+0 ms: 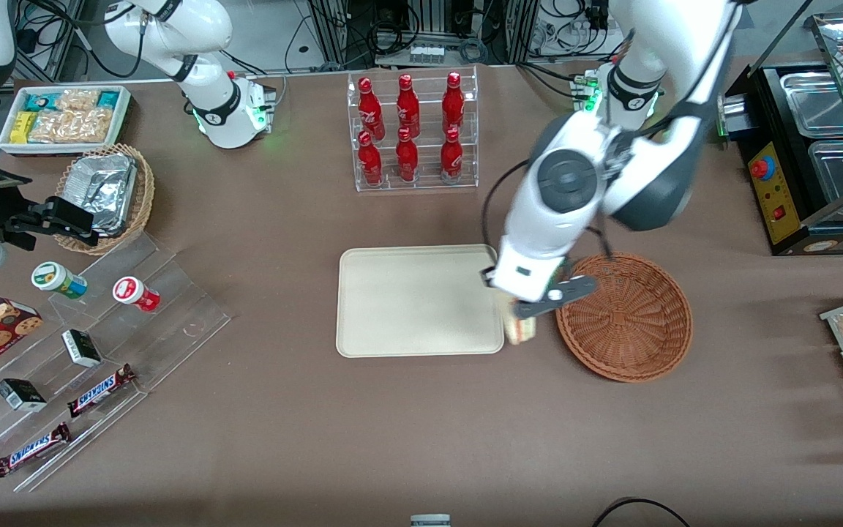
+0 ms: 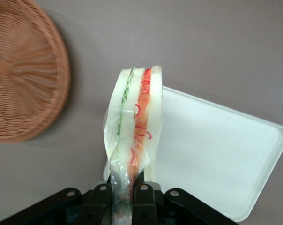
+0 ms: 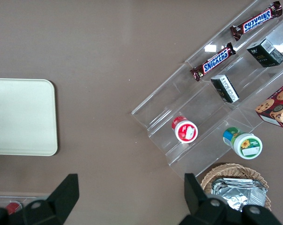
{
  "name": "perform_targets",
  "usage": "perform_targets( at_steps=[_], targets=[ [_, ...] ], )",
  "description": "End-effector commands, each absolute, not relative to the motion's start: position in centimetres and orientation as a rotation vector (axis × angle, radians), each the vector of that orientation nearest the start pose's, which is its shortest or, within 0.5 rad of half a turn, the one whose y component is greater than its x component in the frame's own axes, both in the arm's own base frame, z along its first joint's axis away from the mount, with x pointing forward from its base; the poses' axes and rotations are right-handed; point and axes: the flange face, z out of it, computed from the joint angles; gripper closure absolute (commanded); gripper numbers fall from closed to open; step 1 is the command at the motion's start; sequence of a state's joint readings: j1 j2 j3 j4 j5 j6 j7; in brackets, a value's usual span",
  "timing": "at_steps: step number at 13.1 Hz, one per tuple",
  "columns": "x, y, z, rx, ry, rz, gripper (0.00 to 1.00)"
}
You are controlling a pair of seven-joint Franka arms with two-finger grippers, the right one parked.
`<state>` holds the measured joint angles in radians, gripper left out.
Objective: Place sandwich from basket to tray
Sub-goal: 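Carry the sandwich over the cream tray and lower it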
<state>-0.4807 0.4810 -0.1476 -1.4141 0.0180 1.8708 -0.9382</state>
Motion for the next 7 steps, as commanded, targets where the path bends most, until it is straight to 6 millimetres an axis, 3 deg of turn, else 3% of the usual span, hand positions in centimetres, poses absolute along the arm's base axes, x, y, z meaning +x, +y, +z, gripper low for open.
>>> perform_targets(
  at_steps=[1, 3, 4, 7],
  targets=[
    [58.4, -42.0, 40.8, -3.169, -0.442, 0.031, 1.0],
    [58.5, -43.5, 38.8, -3.178, -0.372, 0.038, 1.0],
    [57.5, -45.1, 37.6, -3.17, -0.327, 0.047, 1.0],
    [56.4, -47.2, 34.8, -3.129, -0.247, 0.035, 1.0]
  ],
)
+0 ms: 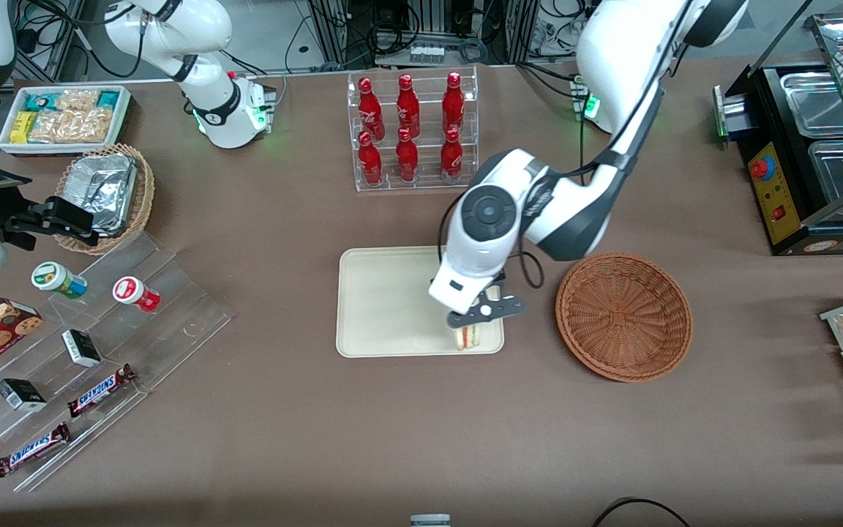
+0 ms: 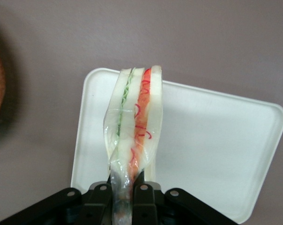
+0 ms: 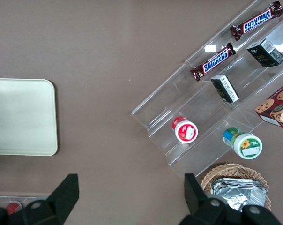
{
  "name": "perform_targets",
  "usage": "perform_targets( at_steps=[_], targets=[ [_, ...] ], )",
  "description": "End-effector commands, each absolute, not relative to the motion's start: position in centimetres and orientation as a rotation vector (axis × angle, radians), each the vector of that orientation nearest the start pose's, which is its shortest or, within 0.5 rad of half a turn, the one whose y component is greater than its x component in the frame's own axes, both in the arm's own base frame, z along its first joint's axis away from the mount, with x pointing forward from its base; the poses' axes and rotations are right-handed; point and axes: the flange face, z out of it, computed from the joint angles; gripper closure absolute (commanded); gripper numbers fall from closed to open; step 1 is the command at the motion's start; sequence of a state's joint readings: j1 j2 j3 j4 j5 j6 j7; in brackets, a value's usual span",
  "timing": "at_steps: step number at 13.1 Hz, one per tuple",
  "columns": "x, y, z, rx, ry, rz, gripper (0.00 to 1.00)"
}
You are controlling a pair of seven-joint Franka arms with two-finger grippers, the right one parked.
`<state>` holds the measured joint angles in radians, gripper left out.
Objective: Place sandwich from basket to tray
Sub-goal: 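Carry the sandwich over the cream tray and lower it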
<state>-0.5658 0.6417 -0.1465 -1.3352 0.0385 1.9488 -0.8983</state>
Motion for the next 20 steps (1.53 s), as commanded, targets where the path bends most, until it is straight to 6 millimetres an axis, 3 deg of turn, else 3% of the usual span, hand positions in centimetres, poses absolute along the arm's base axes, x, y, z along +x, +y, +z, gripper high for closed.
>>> perform_targets(
  at_steps=[1, 7, 16, 17, 18, 19, 20],
  targets=[
    [55.9, -48.0, 33.9, -3.123, -0.229, 0.044, 1.0],
    [54.3, -49.8, 29.0, -3.048, -0.134, 0.052, 1.0],
    [53.9, -50.6, 26.5, -3.056, -0.116, 0.047, 1.0],
    [53.9, -50.6, 26.4, -3.057, -0.113, 0.048, 0.62],
    [53.9, -50.6, 26.2, -3.055, -0.111, 0.051, 0.16],
    [54.0, -50.6, 26.3, -3.058, -0.109, 0.047, 0.01],
    [54.1, -50.5, 26.8, -3.062, -0.114, 0.04, 0.01]
  ],
)
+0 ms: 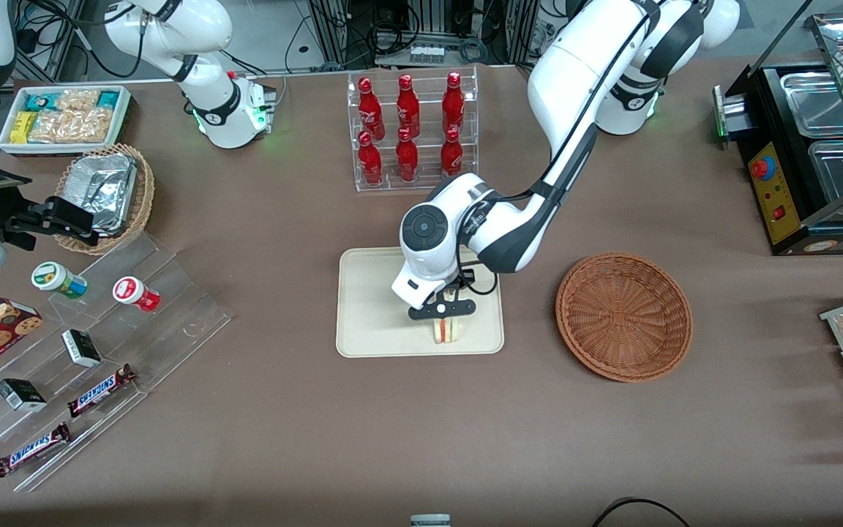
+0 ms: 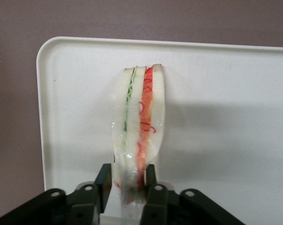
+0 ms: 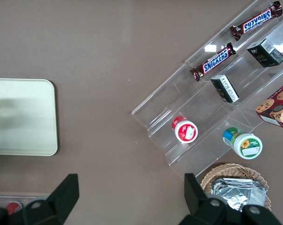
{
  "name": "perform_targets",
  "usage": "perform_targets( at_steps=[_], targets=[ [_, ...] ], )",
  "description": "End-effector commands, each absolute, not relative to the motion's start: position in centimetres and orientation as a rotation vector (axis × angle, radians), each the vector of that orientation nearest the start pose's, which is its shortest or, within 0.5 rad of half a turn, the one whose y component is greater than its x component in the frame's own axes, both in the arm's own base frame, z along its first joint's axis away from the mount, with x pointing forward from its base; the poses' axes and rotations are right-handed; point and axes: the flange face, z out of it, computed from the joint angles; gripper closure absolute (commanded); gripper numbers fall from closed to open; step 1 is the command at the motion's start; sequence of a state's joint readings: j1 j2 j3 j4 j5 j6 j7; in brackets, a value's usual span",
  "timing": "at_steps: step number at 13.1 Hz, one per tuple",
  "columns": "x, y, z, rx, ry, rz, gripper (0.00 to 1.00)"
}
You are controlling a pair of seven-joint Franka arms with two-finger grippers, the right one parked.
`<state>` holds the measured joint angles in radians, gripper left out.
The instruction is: Place sandwich from basket to tray
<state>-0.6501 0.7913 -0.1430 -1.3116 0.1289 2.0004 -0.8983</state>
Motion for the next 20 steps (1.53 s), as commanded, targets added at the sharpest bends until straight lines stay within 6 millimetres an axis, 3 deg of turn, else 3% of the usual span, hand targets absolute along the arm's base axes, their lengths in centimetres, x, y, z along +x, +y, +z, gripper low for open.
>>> perform_targets(
  at_steps=[1, 5, 8, 13, 15, 20],
  targets=[
    [54.3, -50.4, 27.3, -3.064, -0.12, 0.033, 0.01],
    [54.7, -49.1, 33.9, -3.07, -0.184, -0.002, 0.01],
    [56.2, -44.9, 40.9, -3.057, -0.33, -0.02, 0.01],
    [57.8, -35.5, 49.4, -2.986, -0.494, 0.033, 0.01],
    [58.1, -32.1, 51.5, -2.958, -0.548, 0.054, 0.01],
    [58.9, -22.8, 55.5, -2.95, -0.433, 0.14, 0.01]
  ],
)
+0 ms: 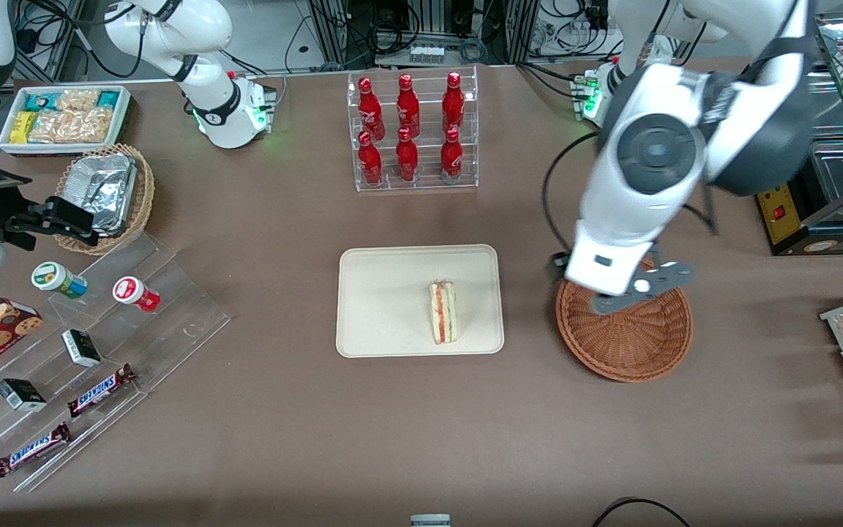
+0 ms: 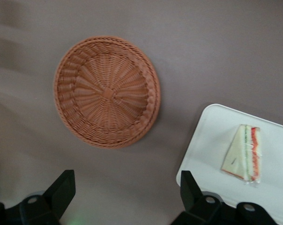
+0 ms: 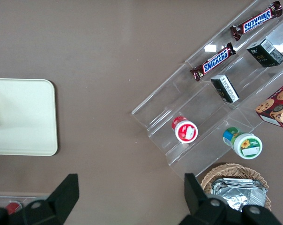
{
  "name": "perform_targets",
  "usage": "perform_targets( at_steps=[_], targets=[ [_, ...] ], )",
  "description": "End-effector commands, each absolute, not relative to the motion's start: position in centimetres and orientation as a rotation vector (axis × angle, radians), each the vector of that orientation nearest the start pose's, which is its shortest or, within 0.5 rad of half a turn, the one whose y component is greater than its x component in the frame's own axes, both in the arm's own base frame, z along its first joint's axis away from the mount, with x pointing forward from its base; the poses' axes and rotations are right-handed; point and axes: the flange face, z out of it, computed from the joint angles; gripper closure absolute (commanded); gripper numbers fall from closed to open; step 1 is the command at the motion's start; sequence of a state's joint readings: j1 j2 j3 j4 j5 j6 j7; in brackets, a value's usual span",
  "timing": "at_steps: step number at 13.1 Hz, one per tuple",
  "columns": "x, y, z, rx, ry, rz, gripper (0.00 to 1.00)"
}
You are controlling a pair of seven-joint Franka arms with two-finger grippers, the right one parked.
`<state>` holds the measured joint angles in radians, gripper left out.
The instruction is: Place sandwich from basket to tray
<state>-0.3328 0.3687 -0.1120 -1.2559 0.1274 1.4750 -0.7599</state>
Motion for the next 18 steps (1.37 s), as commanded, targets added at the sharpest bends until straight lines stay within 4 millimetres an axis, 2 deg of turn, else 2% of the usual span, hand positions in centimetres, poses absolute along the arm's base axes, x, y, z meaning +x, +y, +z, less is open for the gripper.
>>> perform_targets(
  at_steps=[1, 5, 8, 11, 15, 16, 17, 18],
  targets=[
    [58.7, -20.9, 56.3, -2.956, -0.399, 0.151, 0.01],
    [57.2, -12.4, 58.7, -3.008, -0.28, 0.189, 0.01],
    [55.7, -7.5, 60.3, -3.103, -0.172, 0.215, 0.01],
    [54.1, -6.8, 61.1, -3.117, -0.119, 0.207, 0.01],
    [54.8, -6.6, 62.1, -3.136, -0.118, 0.171, 0.01],
    [55.1, -4.3, 62.2, -3.148, -0.13, 0.168, 0.01],
    [55.0, -2.6, 62.4, -3.168, -0.05, 0.168, 0.01],
    [55.0, -2.2, 62.6, -3.187, 0.025, 0.163, 0.01]
  ],
)
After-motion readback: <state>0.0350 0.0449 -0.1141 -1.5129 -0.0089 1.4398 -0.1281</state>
